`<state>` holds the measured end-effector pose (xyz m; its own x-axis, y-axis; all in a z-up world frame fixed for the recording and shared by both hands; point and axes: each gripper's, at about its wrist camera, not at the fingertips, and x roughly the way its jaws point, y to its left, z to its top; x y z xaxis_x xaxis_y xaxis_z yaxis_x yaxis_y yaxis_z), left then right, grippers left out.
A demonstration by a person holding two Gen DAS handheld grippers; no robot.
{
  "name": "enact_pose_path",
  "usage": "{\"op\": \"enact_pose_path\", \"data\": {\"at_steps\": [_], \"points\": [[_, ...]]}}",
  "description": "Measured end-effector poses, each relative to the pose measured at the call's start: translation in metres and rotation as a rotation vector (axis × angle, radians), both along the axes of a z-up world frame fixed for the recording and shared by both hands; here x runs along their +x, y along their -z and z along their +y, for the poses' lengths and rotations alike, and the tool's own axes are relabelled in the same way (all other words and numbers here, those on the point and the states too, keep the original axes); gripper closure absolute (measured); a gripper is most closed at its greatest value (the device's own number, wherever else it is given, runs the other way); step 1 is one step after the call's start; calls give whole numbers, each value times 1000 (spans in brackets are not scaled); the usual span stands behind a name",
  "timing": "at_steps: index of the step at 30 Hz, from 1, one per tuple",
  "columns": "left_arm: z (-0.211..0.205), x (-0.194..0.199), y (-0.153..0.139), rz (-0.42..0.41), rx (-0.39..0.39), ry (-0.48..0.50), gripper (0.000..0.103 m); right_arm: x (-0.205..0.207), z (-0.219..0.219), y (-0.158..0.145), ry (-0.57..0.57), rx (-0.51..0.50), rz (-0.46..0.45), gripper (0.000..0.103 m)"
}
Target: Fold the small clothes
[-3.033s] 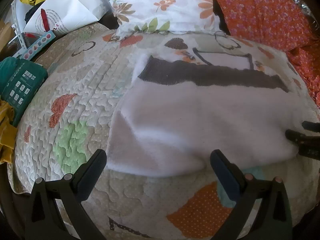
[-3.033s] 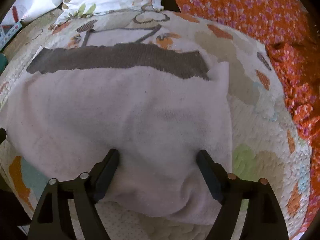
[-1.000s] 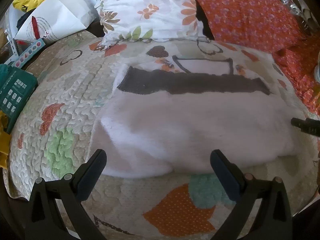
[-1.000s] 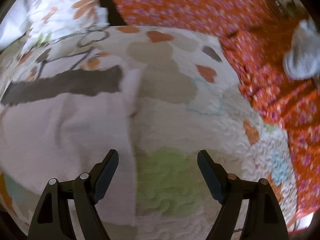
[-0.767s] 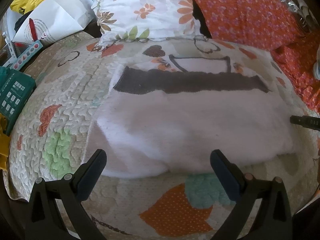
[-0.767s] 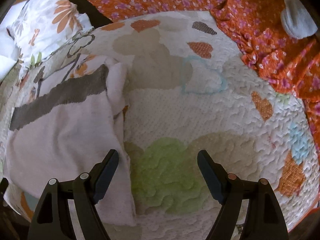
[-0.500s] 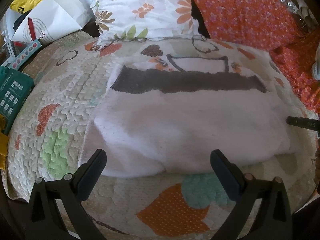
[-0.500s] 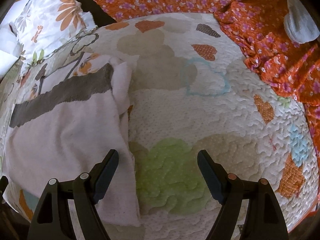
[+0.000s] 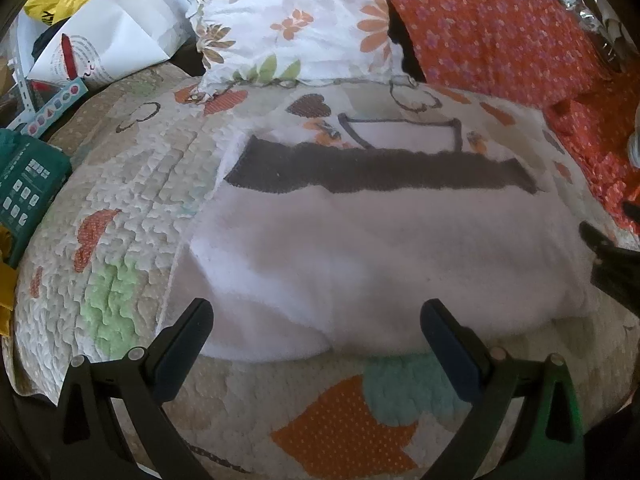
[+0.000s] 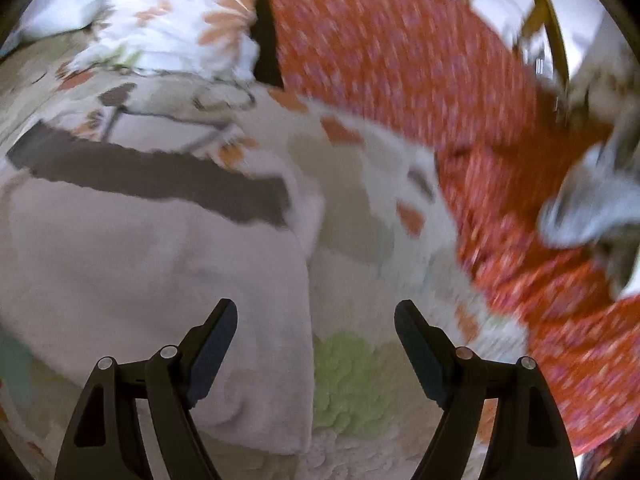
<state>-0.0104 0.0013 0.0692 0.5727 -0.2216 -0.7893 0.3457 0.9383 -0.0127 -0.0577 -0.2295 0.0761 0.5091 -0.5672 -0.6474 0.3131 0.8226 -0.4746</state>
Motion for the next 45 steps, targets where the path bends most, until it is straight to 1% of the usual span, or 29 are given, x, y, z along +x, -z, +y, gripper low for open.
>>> {"op": "enact_pose_path", "data": {"at_steps": [2, 4, 8, 12, 13, 18, 21, 26, 35, 38, 41, 42, 45], "points": [[0, 2, 2, 5, 6, -4, 0, -1, 13, -7, -26, -57, -15, 18], [-1, 3, 5, 13, 9, -7, 0, -1, 21, -12, -36, -87, -19, 18], [-2, 5, 10, 25, 17, -10, 0, -2, 24, -14, -41, -95, -17, 17], [-4, 6, 13, 38, 18, -10, 0, -5, 23, -16, -33, -71, -18, 17], [-4, 6, 14, 40, 20, -9, 0, -6, 22, -16, -33, -49, -16, 17], [-7, 6, 17, 46, 29, 1, 0, -9, 10, -11, -39, 123, 14, 17], [-7, 6, 19, 55, 30, 0, 0, -9, 7, -8, -41, 185, 27, 17], [-6, 7, 21, 67, 27, -3, 0, -8, 1, -4, -31, 244, 39, 17], [-8, 8, 25, 76, 38, 2, 0, -6, -2, -1, -29, 260, 58, 17], [-6, 11, 27, 70, 48, -4, 0, -4, -19, 4, 2, 304, 71, 17], [4, 18, 27, 57, 55, -35, 0, -4, -60, 15, 101, 420, 80, 17], [8, 21, 27, 54, 57, -47, 0, -6, -79, 20, 150, 488, 77, 17], [23, 32, 28, 62, 50, -92, 0, -15, -114, 33, 248, 631, 67, 17]]}}
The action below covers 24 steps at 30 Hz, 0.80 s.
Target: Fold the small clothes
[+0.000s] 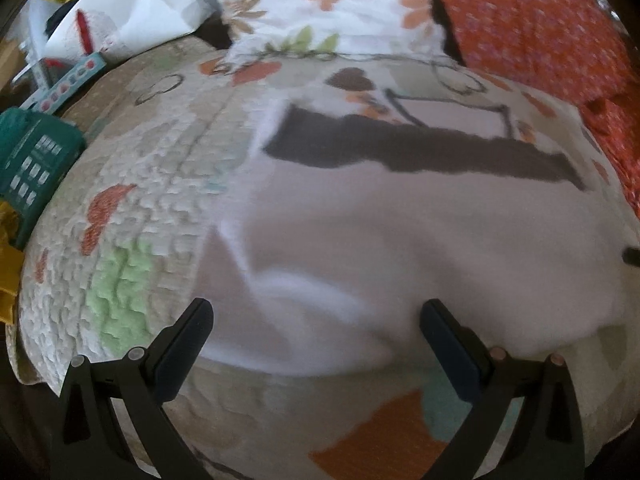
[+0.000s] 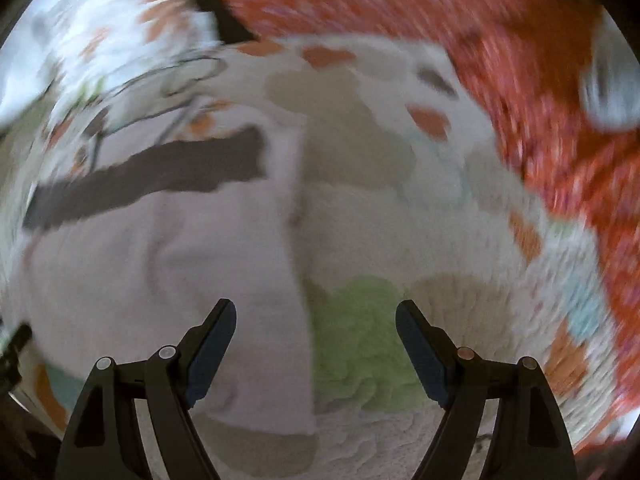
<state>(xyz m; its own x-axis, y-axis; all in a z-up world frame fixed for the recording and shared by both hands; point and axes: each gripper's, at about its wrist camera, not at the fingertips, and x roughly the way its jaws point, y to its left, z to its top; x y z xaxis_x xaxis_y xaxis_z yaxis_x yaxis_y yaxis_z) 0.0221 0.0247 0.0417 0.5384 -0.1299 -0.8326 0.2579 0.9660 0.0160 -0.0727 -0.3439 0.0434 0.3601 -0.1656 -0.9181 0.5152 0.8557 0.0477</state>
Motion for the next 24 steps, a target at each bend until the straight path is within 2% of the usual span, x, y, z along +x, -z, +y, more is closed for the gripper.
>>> {"op": "enact_pose_path", "data": {"at_steps": [2, 5, 8, 10, 13, 17, 19, 21, 24], "points": [[10, 10, 5, 42, -22, -25, 0, -6, -14, 7, 46, 72, -9, 17], [30, 27, 19, 138, -101, -87, 0, -15, -24, 15, 83, 156, -28, 17], [40, 30, 17, 112, -75, -131, 0, -19, -20, 22, 74, 224, -46, 17], [56, 34, 17, 104, -73, -200, 0, -20, -11, 26, 48, 251, -61, 17], [93, 44, 18, 82, -76, -350, 0, -22, 1, 24, 23, 217, -72, 17], [131, 46, 19, 92, -122, -471, 0, -33, 7, 11, 40, 135, -132, 17], [138, 44, 18, 99, -141, -481, 0, -40, 11, 7, 55, 136, -170, 17], [142, 40, 15, 107, -172, -471, 0, -48, 13, 11, 74, 184, -192, 17], [143, 33, 5, 98, -224, -443, 0, -55, 20, 18, 96, 214, -191, 17]]}}
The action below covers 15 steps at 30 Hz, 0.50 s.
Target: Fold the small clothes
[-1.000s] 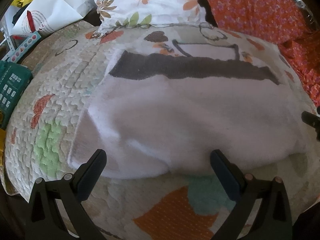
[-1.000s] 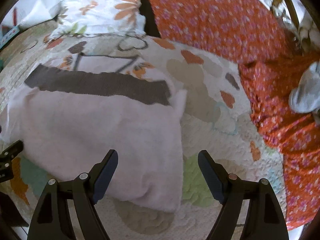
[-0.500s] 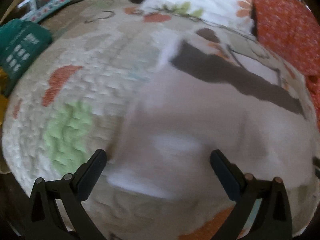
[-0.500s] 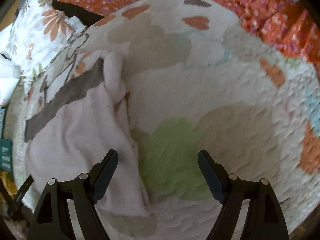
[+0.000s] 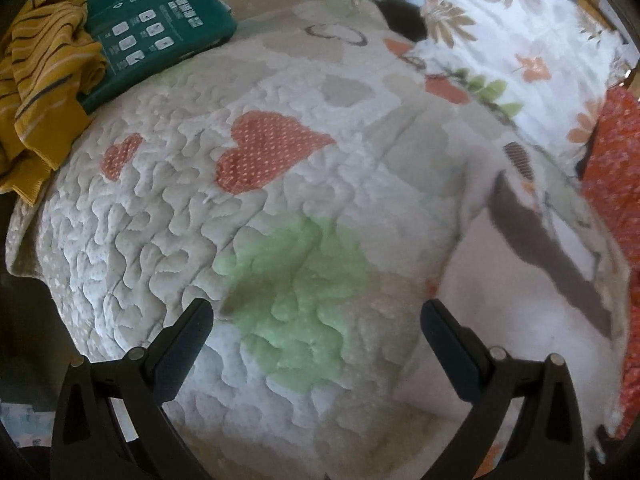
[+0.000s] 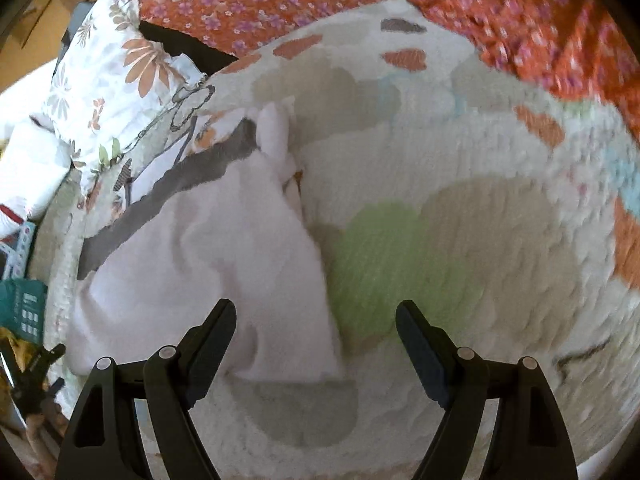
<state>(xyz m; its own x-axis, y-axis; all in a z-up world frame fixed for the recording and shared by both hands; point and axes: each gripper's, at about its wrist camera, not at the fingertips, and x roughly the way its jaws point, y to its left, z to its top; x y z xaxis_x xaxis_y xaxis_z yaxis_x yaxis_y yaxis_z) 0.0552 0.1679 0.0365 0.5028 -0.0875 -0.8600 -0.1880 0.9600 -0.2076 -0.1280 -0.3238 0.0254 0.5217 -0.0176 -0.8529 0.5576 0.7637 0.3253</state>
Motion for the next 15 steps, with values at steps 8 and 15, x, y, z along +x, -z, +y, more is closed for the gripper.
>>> {"op": "enact_pose_path", "data": {"at_steps": [8, 15], "points": [[-11, 1, -7, -1, -65, 77, 0, -7, 17, 9, 0, -25, -6, 16], [-21, 1, -10, -12, -64, 122, 0, 19, 11, 9, 39, -23, -84, 20]]}}
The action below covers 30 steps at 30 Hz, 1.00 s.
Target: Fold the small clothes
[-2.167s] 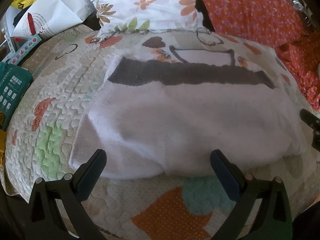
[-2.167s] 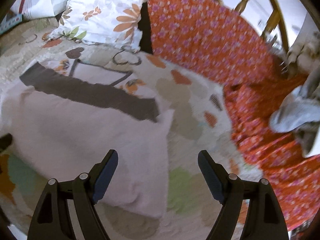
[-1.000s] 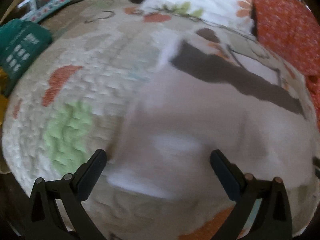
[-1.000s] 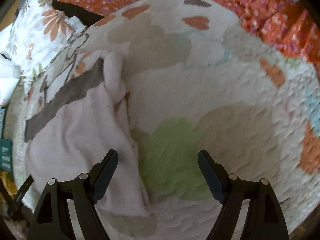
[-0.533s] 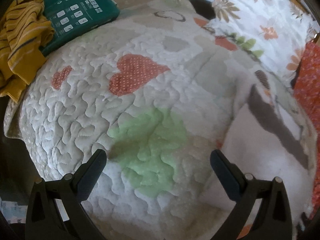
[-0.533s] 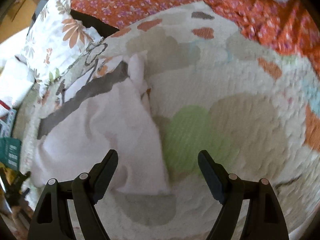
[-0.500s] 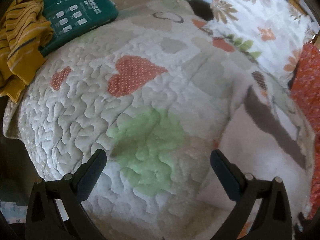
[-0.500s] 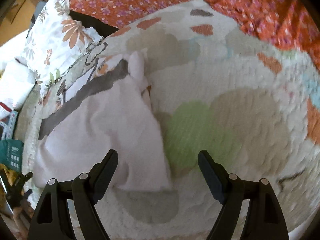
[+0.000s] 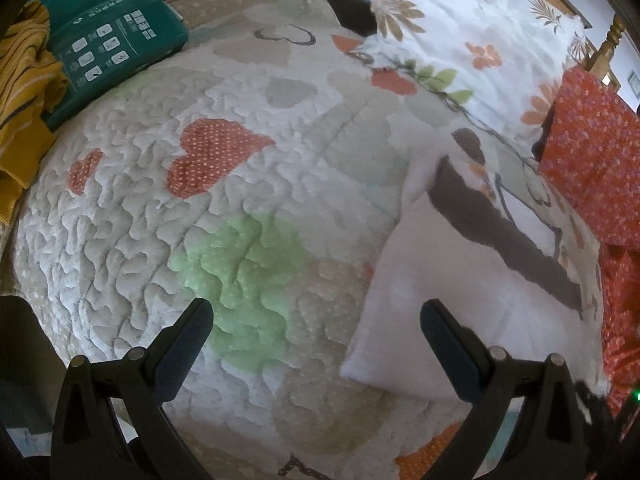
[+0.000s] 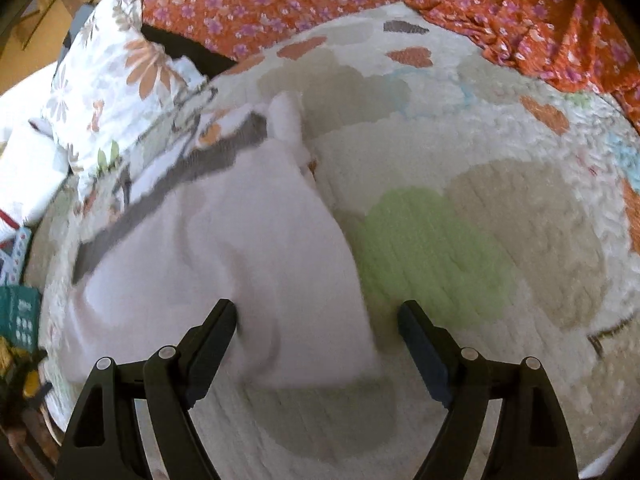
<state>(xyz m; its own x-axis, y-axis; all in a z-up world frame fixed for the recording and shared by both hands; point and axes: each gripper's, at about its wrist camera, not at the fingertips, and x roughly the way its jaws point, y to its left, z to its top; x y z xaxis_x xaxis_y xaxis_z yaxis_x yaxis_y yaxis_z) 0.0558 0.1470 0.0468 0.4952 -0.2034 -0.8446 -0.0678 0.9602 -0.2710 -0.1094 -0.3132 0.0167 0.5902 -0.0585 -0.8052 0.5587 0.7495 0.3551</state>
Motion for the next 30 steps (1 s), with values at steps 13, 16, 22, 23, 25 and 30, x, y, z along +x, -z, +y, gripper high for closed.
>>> {"op": "enact_pose_path", "data": {"at_steps": [13, 16, 22, 23, 25, 30], "points": [[68, 9, -44, -71, -139, -111, 0, 95, 86, -84, -227, -28, -91, 84], [91, 12, -48, -81, -160, -174, 0, 136, 150, -98, -355, -52, -103, 85], [124, 16, -44, -67, -197, -254, 0, 187, 280, -68, -605, -54, -61, 86], [127, 17, -44, -66, -201, -259, 0, 192, 300, -59, -645, -57, -38, 86], [131, 18, -44, -68, -206, -268, 0, 198, 332, -39, -712, -93, 22, 86], [133, 22, -42, -56, -230, -273, 0, 195, 343, -27, -803, -62, 13, 54]]}}
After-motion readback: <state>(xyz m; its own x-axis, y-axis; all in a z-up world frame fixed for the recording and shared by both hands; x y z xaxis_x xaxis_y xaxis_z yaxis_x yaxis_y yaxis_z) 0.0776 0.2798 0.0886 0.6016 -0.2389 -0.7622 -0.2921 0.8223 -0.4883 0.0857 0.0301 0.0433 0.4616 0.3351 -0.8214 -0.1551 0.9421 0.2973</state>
